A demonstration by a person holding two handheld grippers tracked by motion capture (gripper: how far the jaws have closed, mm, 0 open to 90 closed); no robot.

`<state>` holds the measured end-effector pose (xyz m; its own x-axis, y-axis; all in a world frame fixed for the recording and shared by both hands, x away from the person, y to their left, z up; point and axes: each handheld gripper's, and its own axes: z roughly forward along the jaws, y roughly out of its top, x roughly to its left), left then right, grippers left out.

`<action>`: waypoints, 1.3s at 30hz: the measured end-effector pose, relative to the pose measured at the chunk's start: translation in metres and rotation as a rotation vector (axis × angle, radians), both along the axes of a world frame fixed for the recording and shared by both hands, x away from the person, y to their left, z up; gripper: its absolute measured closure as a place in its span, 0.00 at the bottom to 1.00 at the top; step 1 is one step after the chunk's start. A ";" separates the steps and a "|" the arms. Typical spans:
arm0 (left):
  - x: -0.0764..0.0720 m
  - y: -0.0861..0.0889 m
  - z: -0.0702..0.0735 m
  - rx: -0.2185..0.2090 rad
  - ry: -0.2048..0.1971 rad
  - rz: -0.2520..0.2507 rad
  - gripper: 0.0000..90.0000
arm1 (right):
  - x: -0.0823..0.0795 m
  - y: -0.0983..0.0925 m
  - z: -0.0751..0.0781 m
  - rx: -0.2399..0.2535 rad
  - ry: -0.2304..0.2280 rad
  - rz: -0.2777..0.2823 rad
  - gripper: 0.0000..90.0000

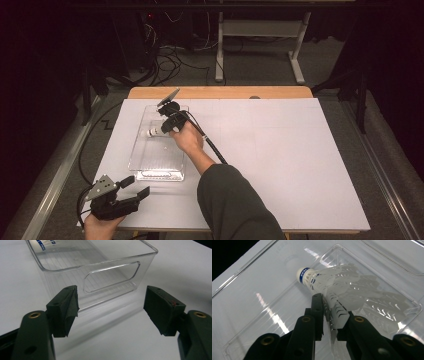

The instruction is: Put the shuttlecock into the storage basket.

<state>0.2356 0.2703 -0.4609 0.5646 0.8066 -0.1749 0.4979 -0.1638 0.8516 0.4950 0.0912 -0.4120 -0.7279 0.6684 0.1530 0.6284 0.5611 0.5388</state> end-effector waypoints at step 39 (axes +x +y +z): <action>0.000 0.000 0.000 0.001 0.000 0.001 0.32 | -0.003 -0.008 0.008 -0.037 0.033 0.015 0.78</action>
<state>0.2352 0.2706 -0.4608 0.5637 0.8075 -0.1741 0.4977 -0.1639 0.8517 0.4925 0.0829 -0.4043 -0.7325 0.6633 0.1531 0.6373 0.5893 0.4966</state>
